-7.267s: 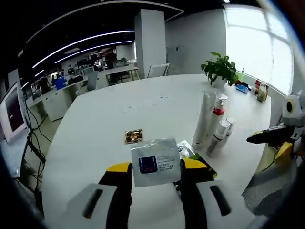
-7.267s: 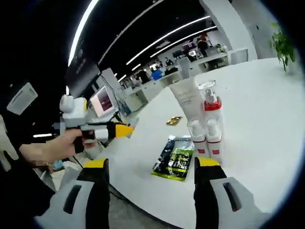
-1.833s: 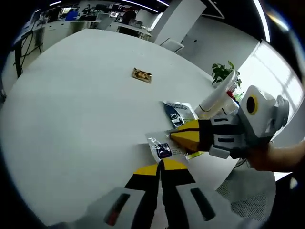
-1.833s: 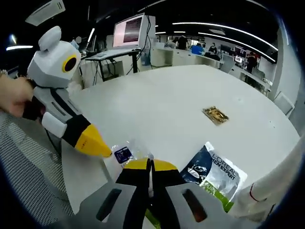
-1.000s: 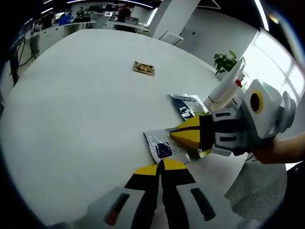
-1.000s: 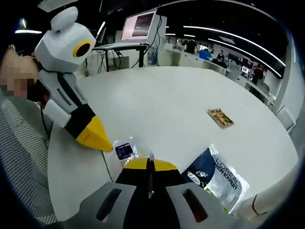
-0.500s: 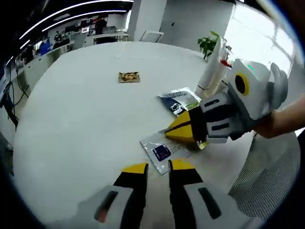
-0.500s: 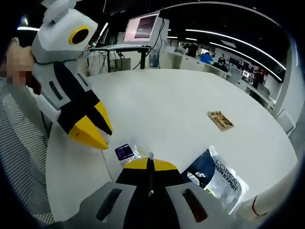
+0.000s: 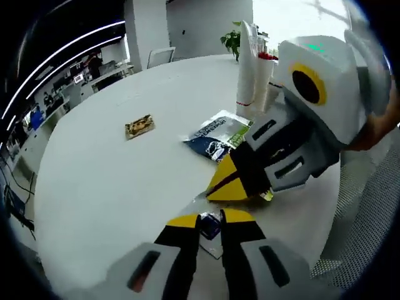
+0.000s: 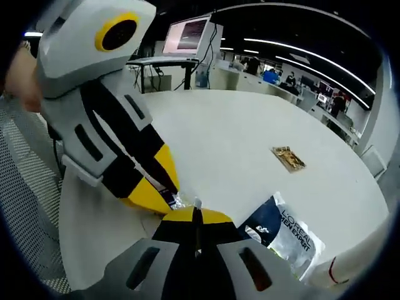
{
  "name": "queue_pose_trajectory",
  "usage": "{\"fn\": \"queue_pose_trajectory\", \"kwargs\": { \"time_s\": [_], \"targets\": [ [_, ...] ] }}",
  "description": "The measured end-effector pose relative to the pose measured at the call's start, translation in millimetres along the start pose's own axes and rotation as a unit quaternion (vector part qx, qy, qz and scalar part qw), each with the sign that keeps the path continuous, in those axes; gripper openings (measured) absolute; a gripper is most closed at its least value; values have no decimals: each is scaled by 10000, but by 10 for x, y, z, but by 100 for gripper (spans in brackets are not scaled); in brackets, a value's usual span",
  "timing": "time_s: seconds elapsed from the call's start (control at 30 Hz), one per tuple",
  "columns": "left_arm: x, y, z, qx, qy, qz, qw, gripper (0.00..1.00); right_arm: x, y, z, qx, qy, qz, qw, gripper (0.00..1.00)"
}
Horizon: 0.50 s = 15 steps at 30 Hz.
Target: Arrange the skincare products in the storage area until every visible bottle or jar stands upright without overlapping.
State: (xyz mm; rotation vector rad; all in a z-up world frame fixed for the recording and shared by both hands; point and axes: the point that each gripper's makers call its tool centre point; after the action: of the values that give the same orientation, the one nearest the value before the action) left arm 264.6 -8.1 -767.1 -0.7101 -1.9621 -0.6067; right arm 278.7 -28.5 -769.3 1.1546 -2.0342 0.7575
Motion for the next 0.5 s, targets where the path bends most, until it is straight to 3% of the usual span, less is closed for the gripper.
{"fn": "queue_pose_trajectory", "kwargs": {
  "time_s": [0.03,0.23,0.27,0.3,0.33,0.37,0.5],
  "targets": [
    [45,-42,-109,-100,-259,7,9996,16,0,-1,-2,16,-3,3,10000,1],
    [34,-26,-77,-114,-253,-8,9996,16,19,-14,-20,-20,96,10,10000,3],
    [33,-27,-75,-85,-248,0,9997,16,33,-36,-30,-54,92,28,9999,6],
    [31,-28,-78,-88,-250,0,9996,16,94,-138,-43,-117,74,299,9995,13],
    [34,-32,-79,-92,-239,2,9997,16,149,-189,-112,-106,-115,408,9990,19],
    [35,-34,-79,-96,-232,3,9997,16,170,-176,-103,-231,-111,297,9992,22],
    [30,-40,-76,-51,-246,11,9997,16,306,-228,-80,-128,-134,352,9992,16]
  ]
}}
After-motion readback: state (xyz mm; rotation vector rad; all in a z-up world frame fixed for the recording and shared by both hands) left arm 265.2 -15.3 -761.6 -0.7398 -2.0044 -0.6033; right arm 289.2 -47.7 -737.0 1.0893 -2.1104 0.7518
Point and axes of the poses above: the point that each gripper's makers call its tool centre point, and the gripper's own axes: x roughly backward along the fingers, y roughly to its left, z roughly out of its underside, and after that the axes turned 14 degrees about y, right-handed
